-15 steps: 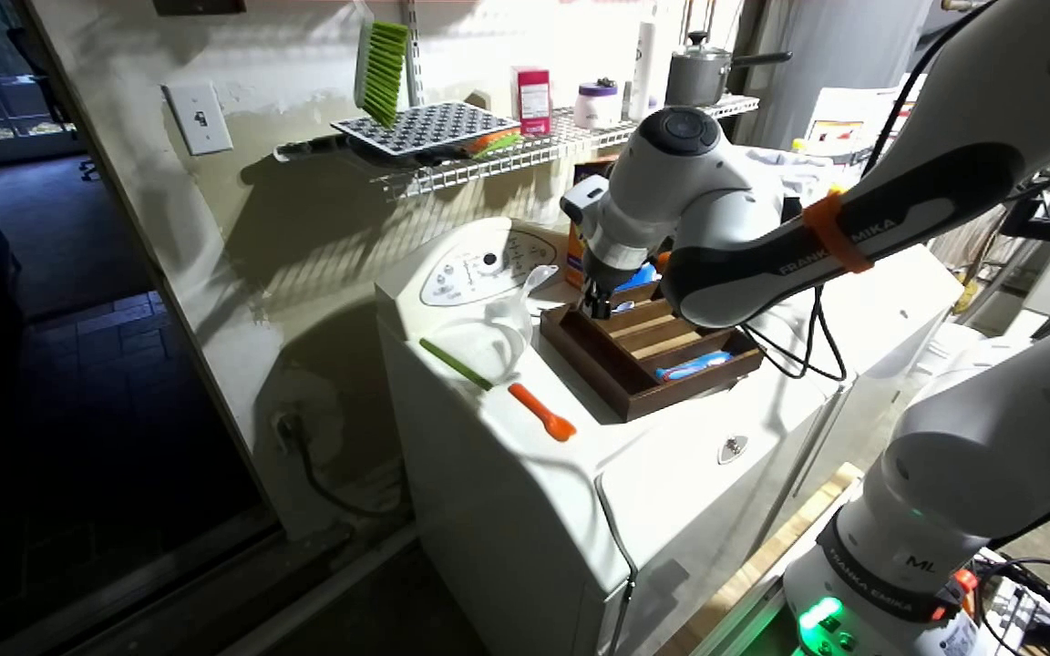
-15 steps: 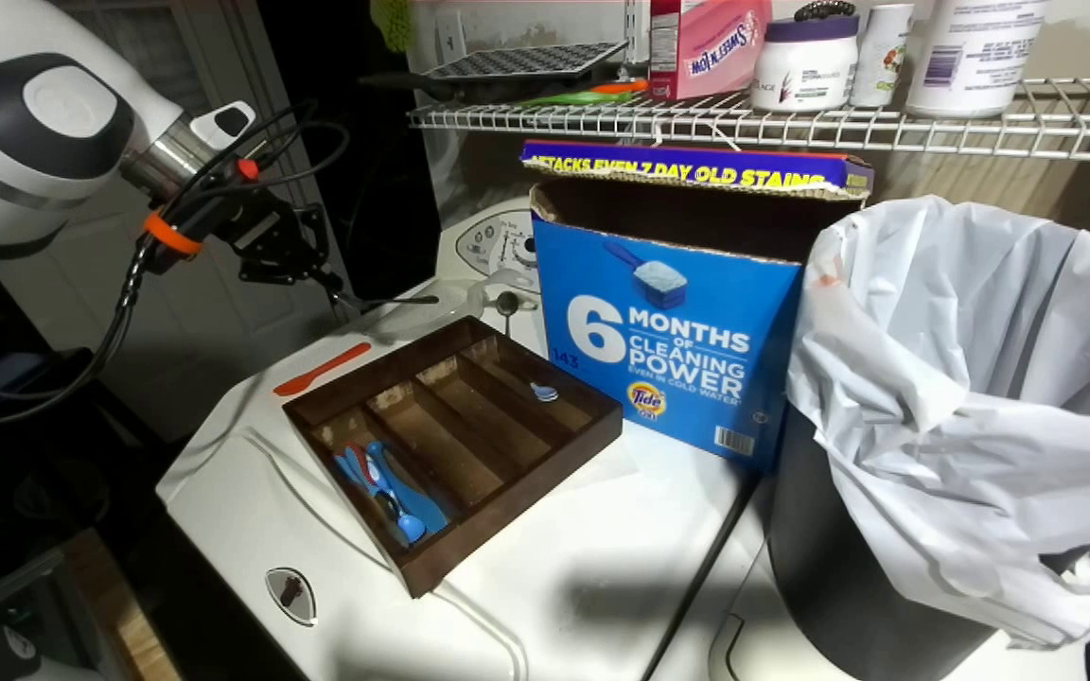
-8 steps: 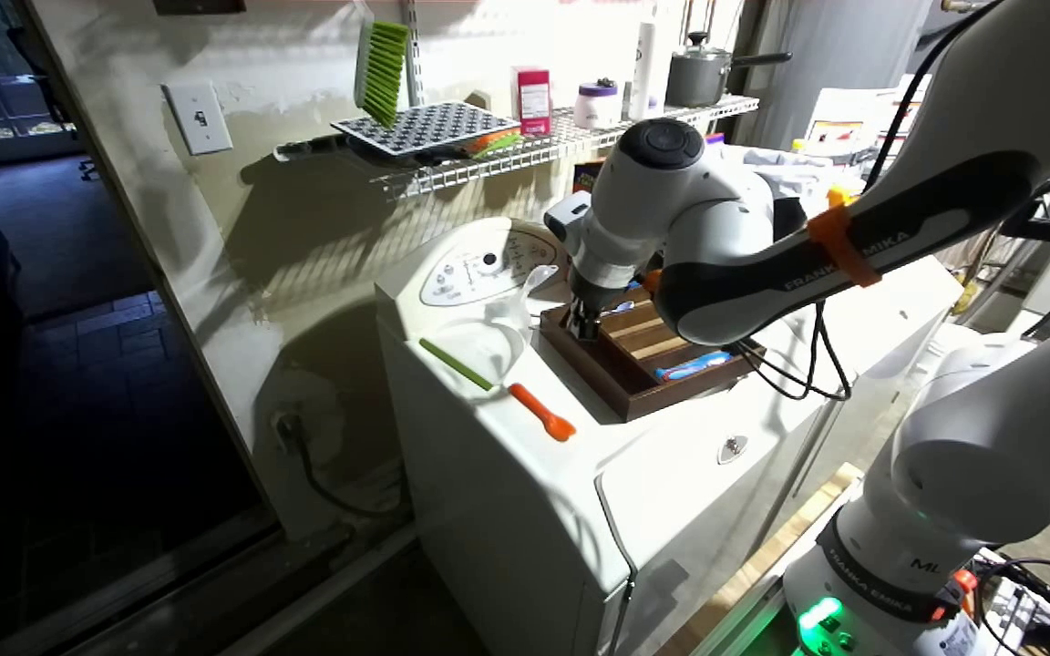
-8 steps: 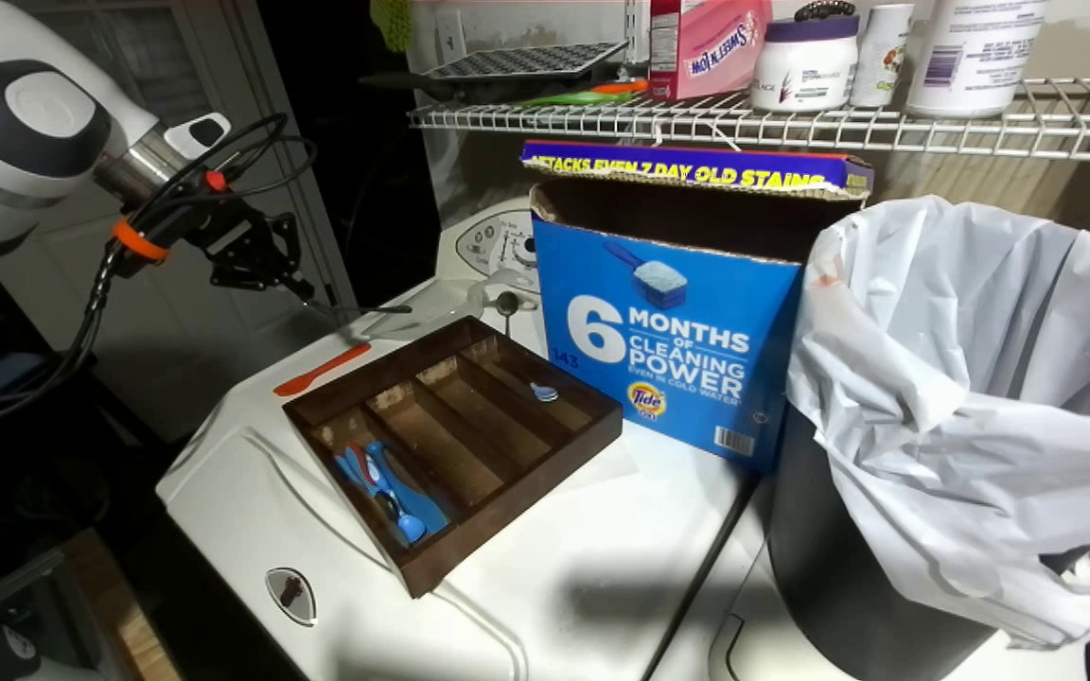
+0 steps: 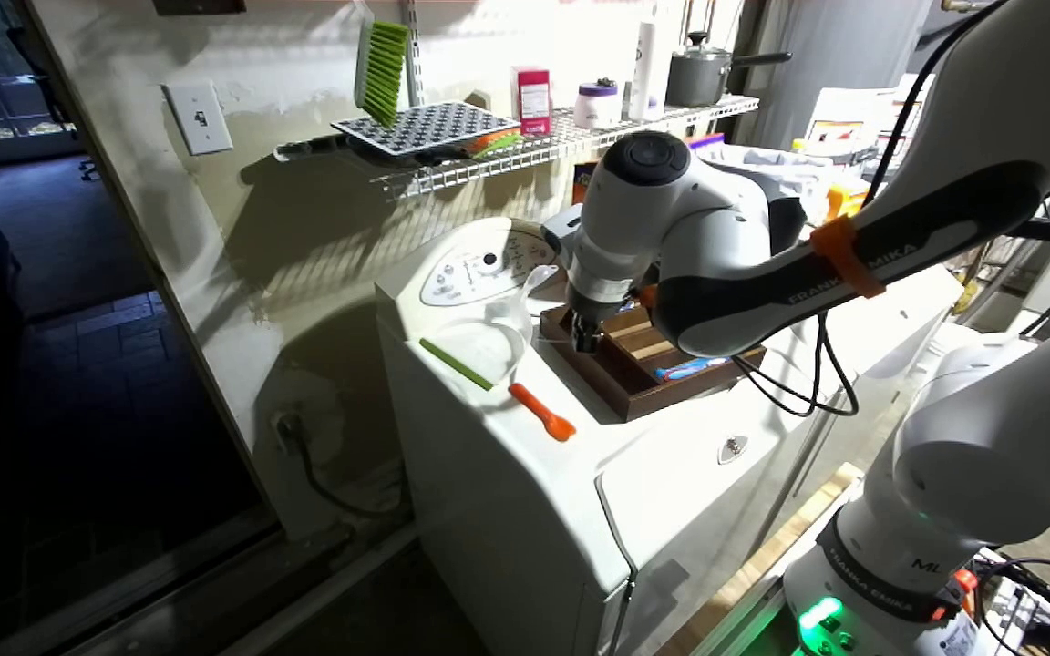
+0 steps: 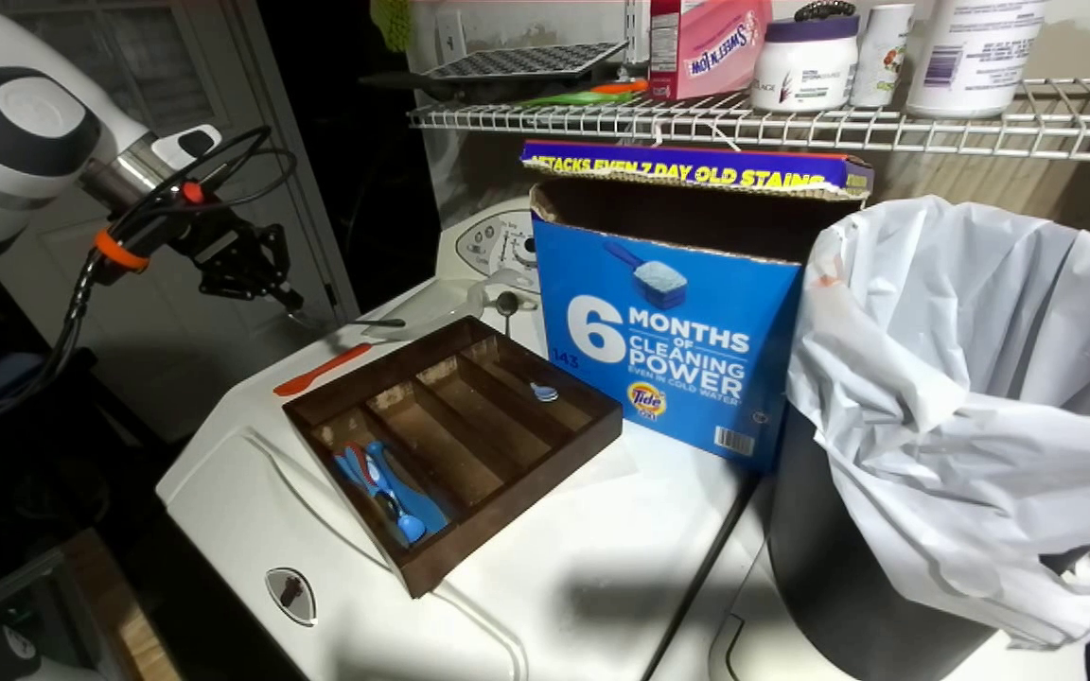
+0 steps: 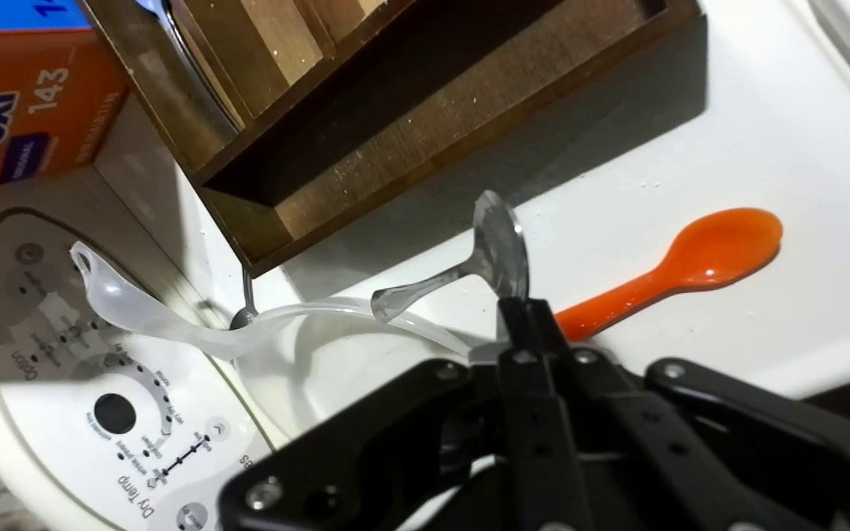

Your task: Remove the silver spoon from the wooden cutlery holder.

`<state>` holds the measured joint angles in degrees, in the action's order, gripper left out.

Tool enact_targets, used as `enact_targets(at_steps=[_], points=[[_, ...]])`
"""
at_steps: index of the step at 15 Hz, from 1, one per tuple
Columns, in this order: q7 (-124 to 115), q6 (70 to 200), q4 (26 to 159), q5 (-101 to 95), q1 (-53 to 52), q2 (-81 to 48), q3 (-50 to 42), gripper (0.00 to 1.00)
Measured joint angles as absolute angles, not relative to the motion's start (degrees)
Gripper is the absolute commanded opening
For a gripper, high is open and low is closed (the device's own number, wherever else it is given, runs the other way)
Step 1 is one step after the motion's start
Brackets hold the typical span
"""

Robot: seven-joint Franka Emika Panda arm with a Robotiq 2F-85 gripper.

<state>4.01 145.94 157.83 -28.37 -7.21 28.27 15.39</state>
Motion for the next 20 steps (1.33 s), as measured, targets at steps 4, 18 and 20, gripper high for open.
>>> enact_targets(at_steps=[4, 18, 20], points=[[1.2, 145.6, 158.0, -28.4, -7.3, 28.1, 16.3, 0.00], [-4.0, 147.6, 158.1, -27.1, -8.0, 23.5, 16.9, 0.00], [-4.5, 148.7, 158.1, -27.1, -8.0, 22.4, 16.9, 0.00]])
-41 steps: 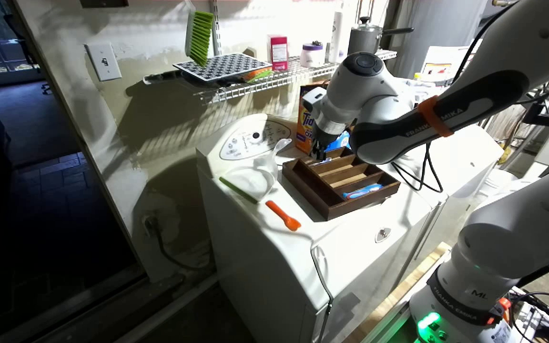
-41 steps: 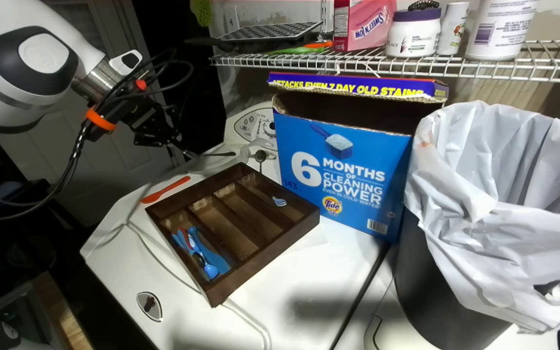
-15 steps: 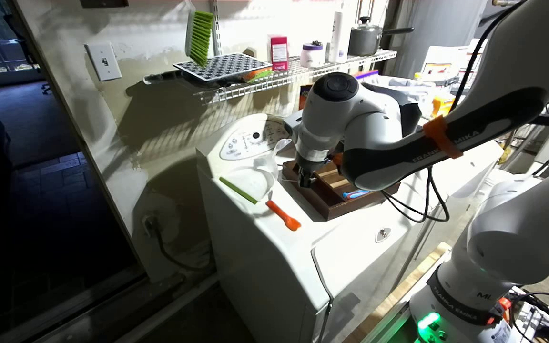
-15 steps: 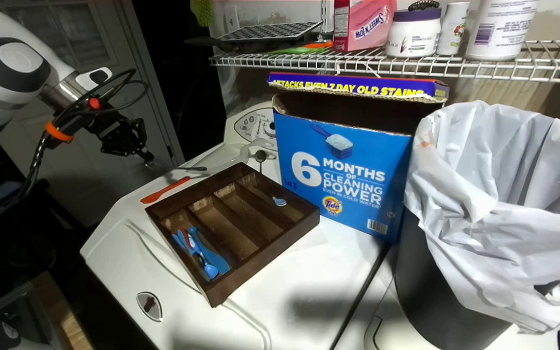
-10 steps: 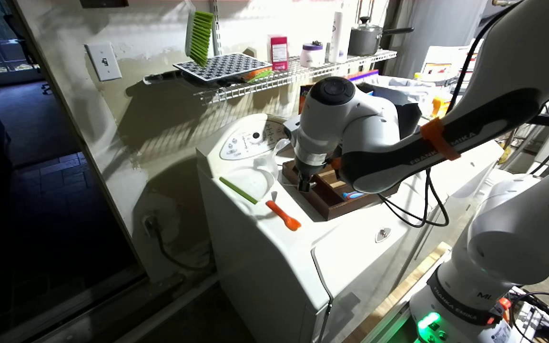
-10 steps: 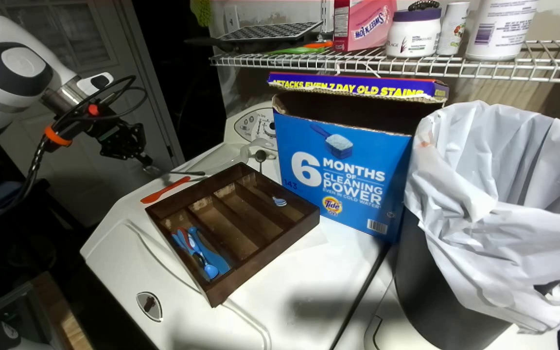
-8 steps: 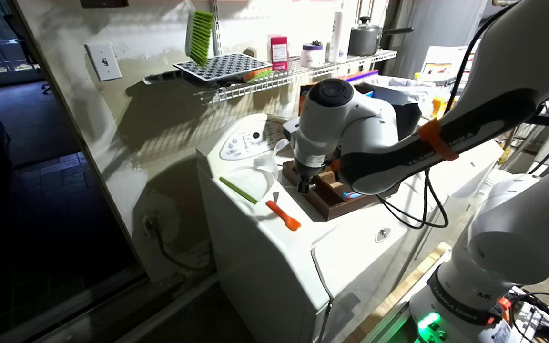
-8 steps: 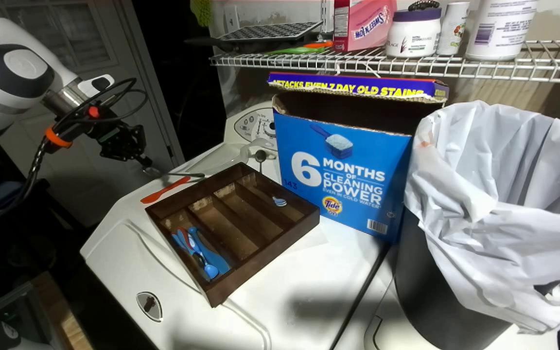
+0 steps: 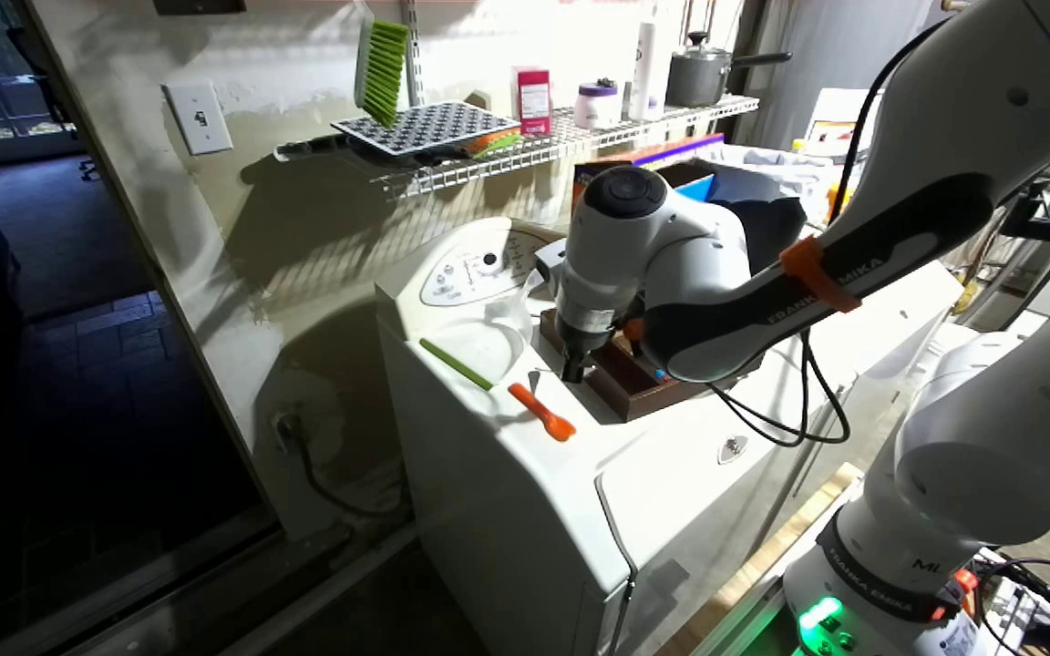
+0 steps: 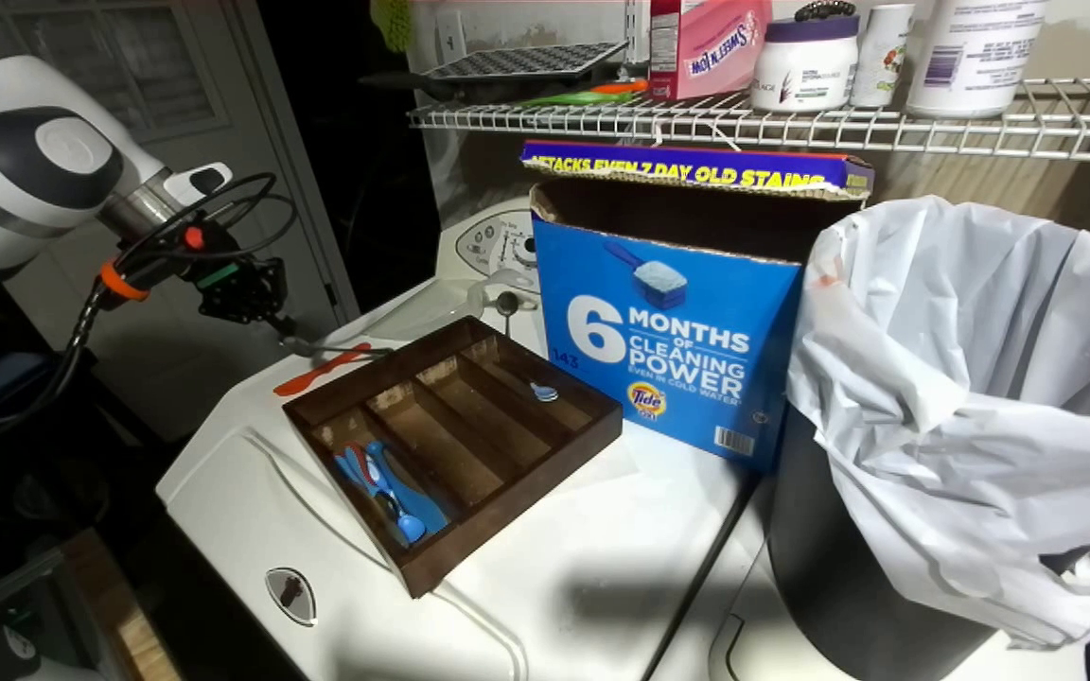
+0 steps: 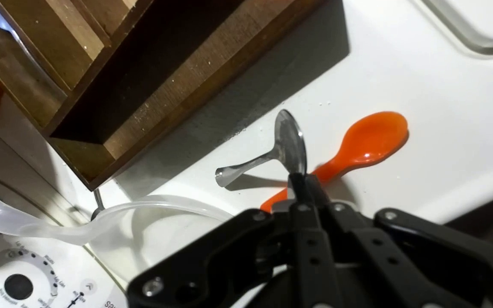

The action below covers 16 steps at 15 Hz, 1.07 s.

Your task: Remove the silver spoon from the wooden cutlery holder.

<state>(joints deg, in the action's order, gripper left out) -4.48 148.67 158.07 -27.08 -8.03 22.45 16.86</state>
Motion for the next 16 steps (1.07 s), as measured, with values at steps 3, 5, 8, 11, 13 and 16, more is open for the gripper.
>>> enact_targets(at_steps=[3, 5, 8, 11, 13, 16], points=[[-5.1, 149.8, 158.1, -27.1, -8.0, 21.0, 16.9, 0.00], [-5.4, 150.4, 158.1, -27.1, -8.0, 20.1, 16.9, 0.00], [-6.0, 150.7, 158.0, -27.1, -8.0, 19.1, 17.0, 0.00], [-6.7, 150.7, 158.0, -27.1, -8.0, 18.1, 17.2, 0.00], [-7.1, 150.7, 158.0, -27.1, -8.0, 17.5, 17.3, 0.00], [-7.4, 150.7, 158.1, -27.1, -8.0, 16.6, 17.3, 0.00]])
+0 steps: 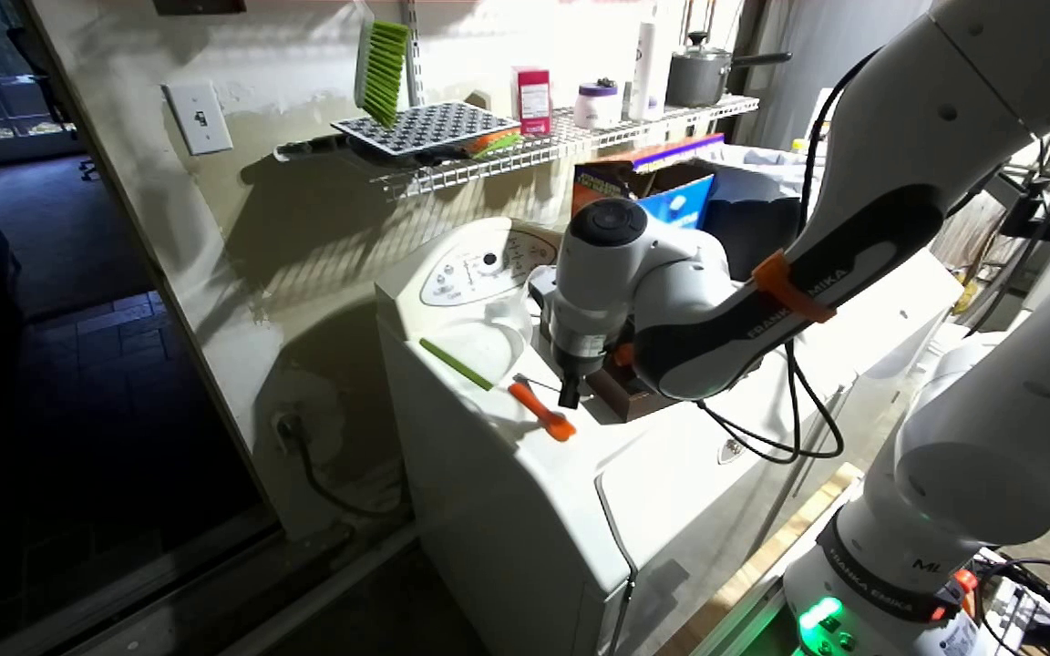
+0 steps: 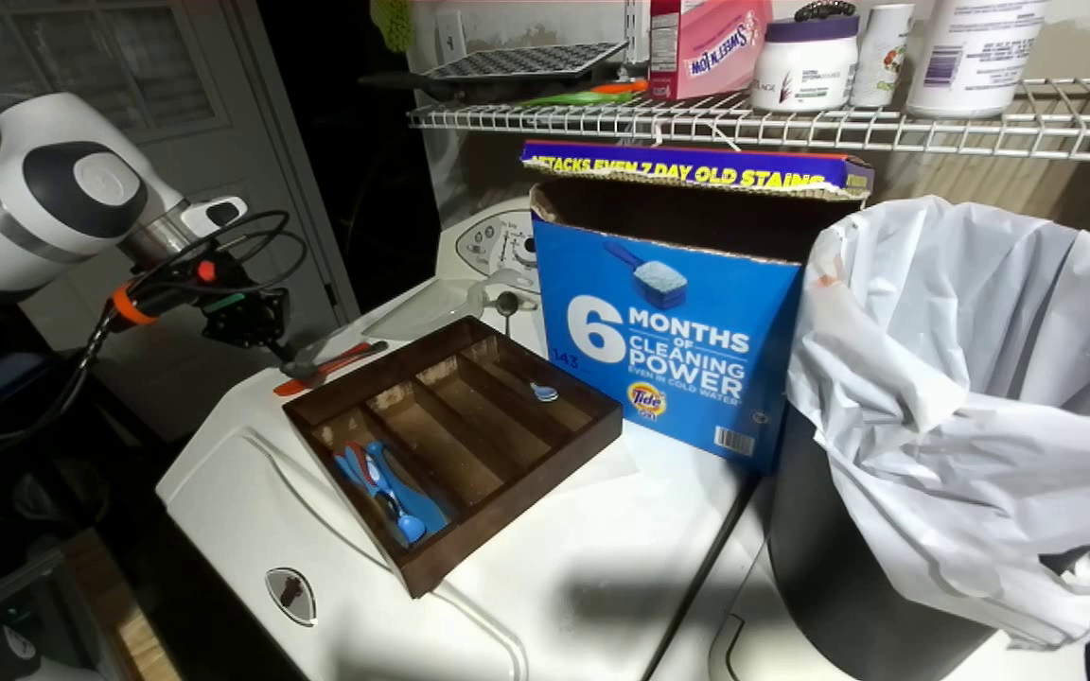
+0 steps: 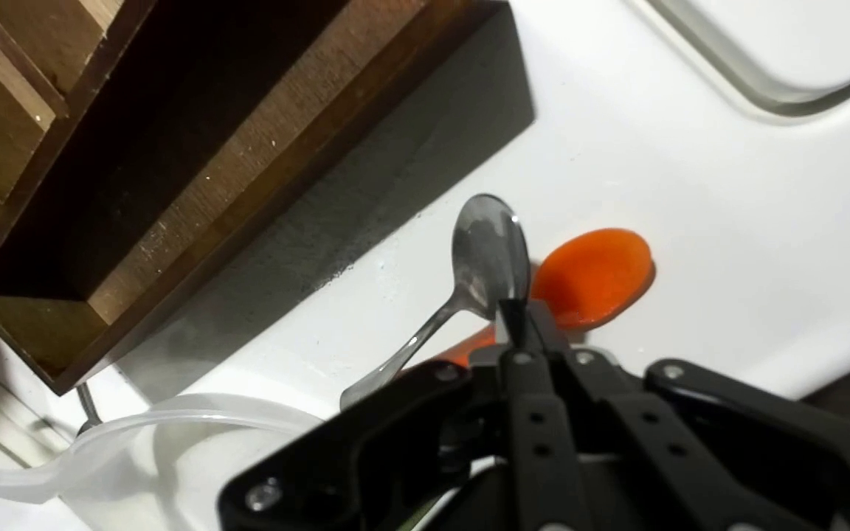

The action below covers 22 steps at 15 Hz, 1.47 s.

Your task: Remove the silver spoon from the wooden cutlery holder.

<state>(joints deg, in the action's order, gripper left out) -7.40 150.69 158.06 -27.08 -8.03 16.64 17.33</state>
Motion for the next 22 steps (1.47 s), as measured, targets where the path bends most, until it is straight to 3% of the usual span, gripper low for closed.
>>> enact_targets(at_steps=[22], points=[[-10.3, 146.6, 158.2, -27.1, -8.0, 14.3, 17.3, 0.00]])
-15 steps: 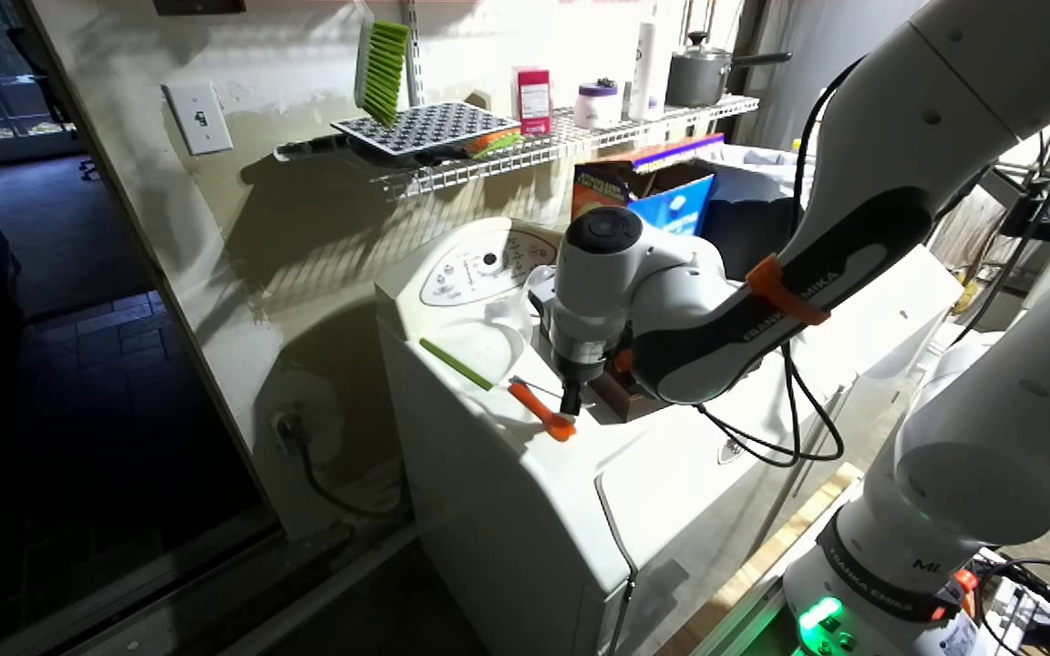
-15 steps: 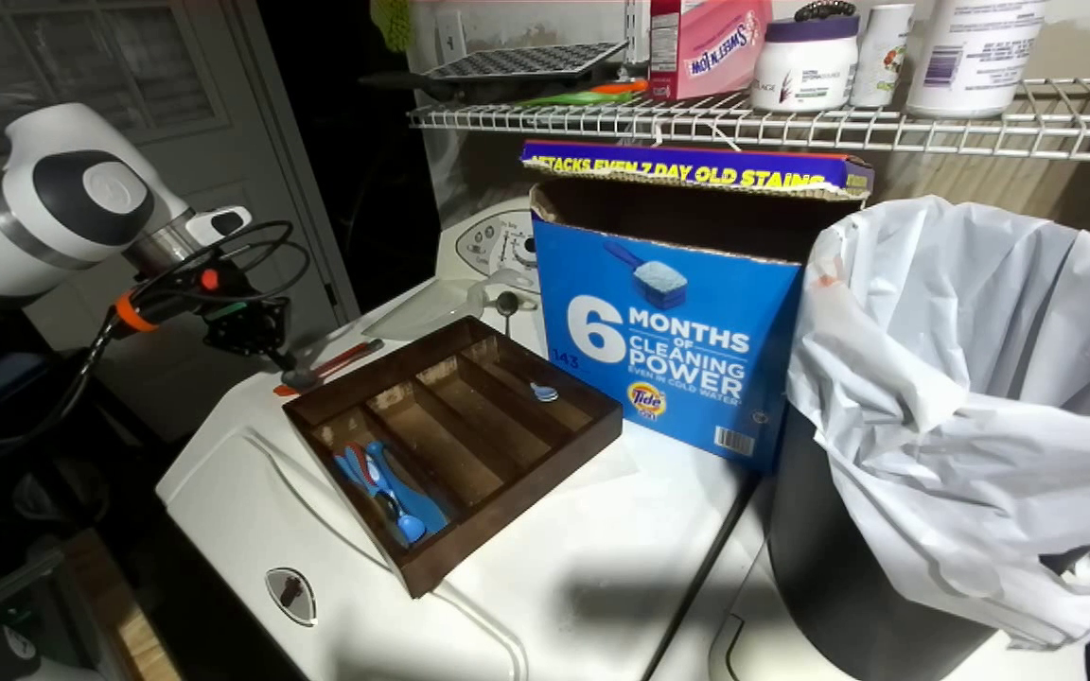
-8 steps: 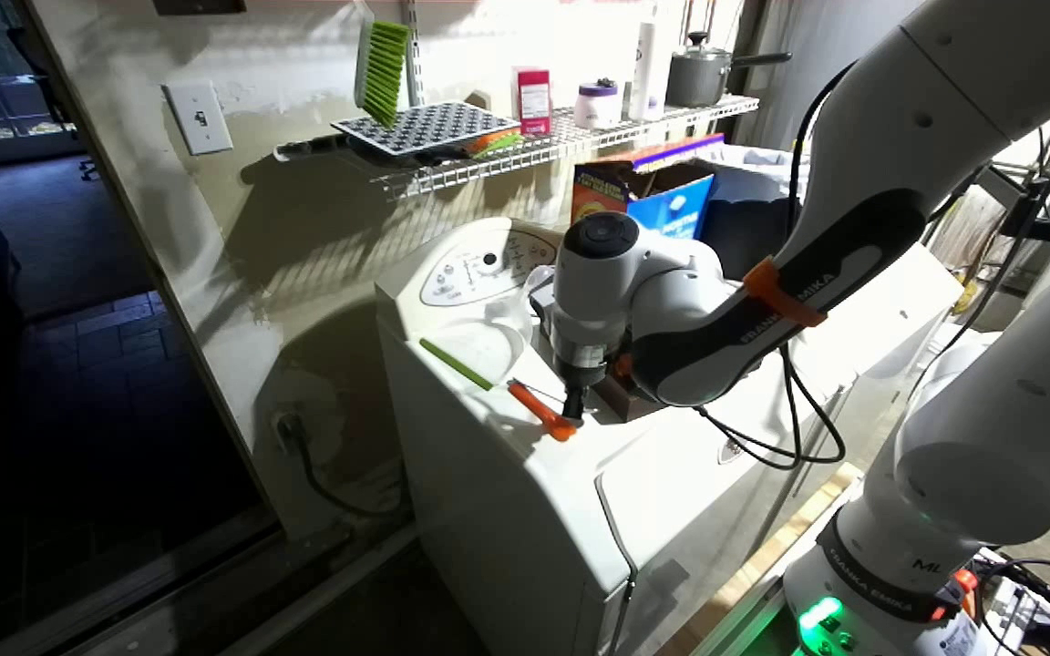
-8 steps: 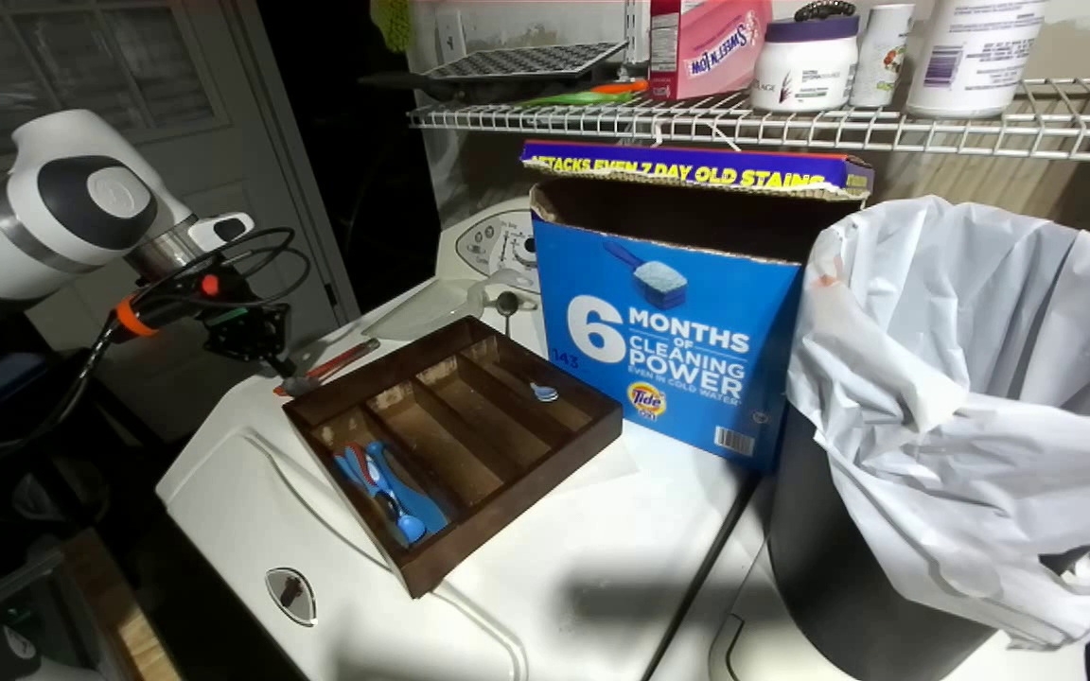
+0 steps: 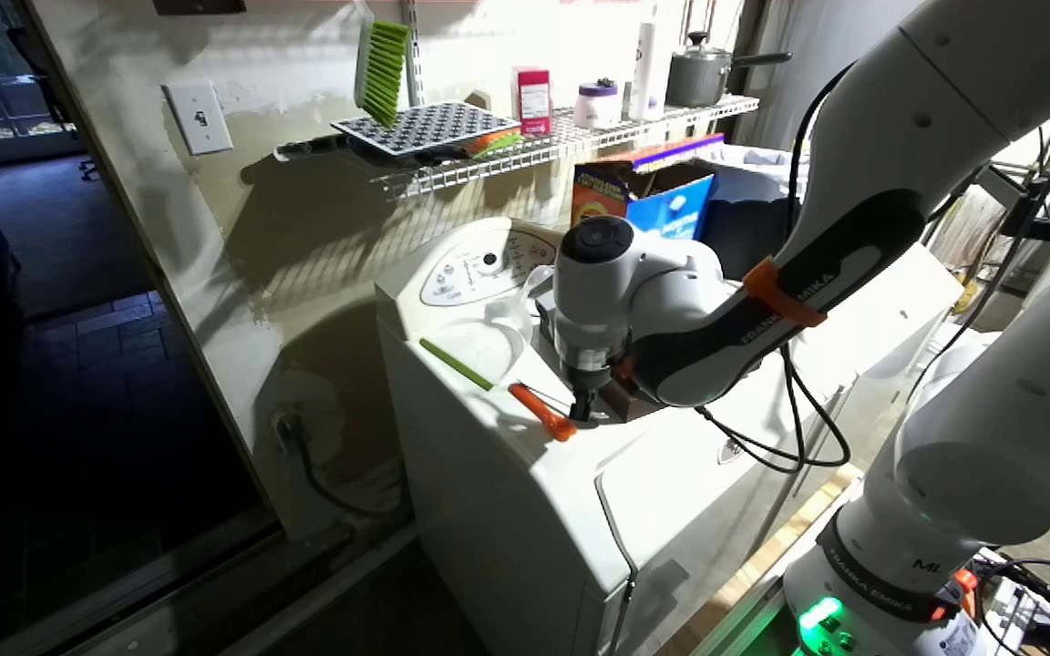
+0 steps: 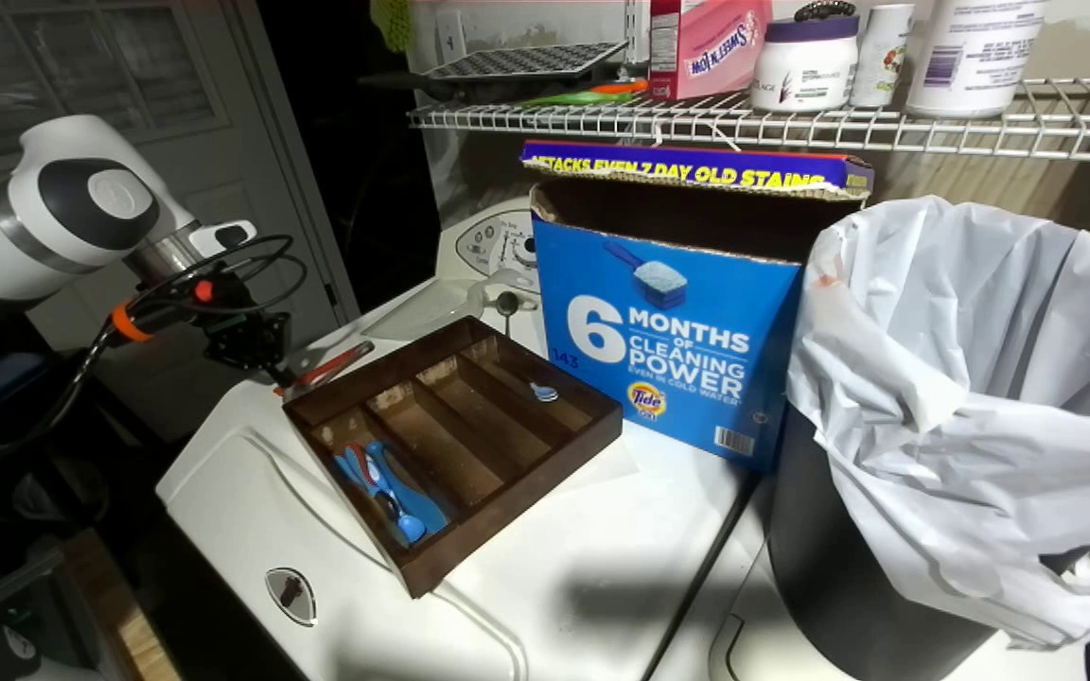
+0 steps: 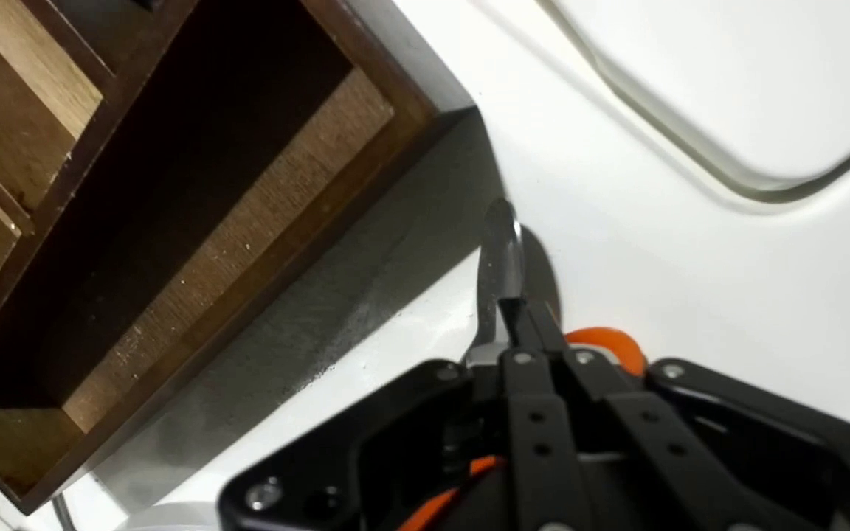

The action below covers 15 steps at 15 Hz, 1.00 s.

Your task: Remove the silver spoon from the wooden cutlery holder.

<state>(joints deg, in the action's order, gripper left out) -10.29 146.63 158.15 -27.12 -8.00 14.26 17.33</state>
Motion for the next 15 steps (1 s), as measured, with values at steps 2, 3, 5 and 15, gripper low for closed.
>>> enact_targets(at_steps=[2, 3, 5, 15], points=[[-11.1, 145.9, 158.2, -27.1, -8.0, 14.2, 17.3, 0.00], [-11.4, 145.7, 158.2, -27.1, -8.0, 14.2, 17.3, 0.27], [-11.8, 145.4, 158.2, -27.1, -8.0, 14.2, 17.3, 0.34], [-15.4, 145.7, 157.5, -27.0, -7.9, 15.7, 17.1, 1.00]])
